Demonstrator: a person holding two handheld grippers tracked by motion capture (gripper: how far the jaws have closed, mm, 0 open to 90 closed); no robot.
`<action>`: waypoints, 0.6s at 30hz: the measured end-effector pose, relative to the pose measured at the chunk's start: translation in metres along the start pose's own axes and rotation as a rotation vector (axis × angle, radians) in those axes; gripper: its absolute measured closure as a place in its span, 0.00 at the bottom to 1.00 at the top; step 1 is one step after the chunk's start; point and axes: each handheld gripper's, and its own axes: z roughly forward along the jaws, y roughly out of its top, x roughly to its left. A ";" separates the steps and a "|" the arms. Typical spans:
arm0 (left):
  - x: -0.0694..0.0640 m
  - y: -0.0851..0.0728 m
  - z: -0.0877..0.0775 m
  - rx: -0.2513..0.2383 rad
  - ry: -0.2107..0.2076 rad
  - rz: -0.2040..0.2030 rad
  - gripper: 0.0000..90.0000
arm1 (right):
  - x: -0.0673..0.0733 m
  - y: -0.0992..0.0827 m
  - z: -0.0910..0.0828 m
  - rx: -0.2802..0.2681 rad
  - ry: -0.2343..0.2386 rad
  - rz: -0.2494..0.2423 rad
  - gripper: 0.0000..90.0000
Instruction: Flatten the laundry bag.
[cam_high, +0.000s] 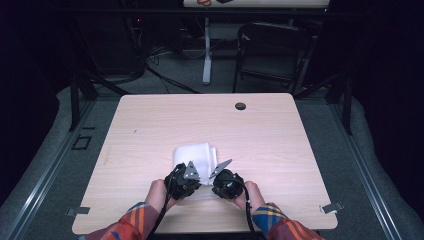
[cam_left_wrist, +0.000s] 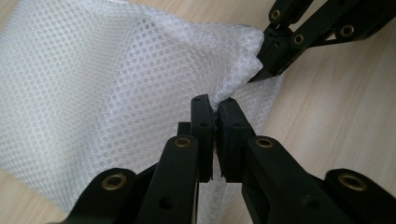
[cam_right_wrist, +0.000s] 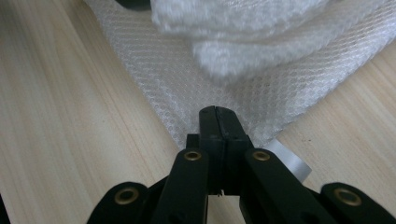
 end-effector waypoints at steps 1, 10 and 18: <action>0.001 0.000 -0.001 0.000 0.005 -0.003 0.96 | 0.000 0.000 0.000 0.001 0.002 -0.002 1.00; 0.009 -0.002 -0.016 -0.051 0.067 -0.049 0.96 | 0.000 0.001 -0.001 0.012 -0.006 -0.032 1.00; 0.019 -0.008 -0.031 -0.090 0.103 -0.097 0.96 | 0.002 0.002 -0.001 0.030 -0.026 -0.051 1.00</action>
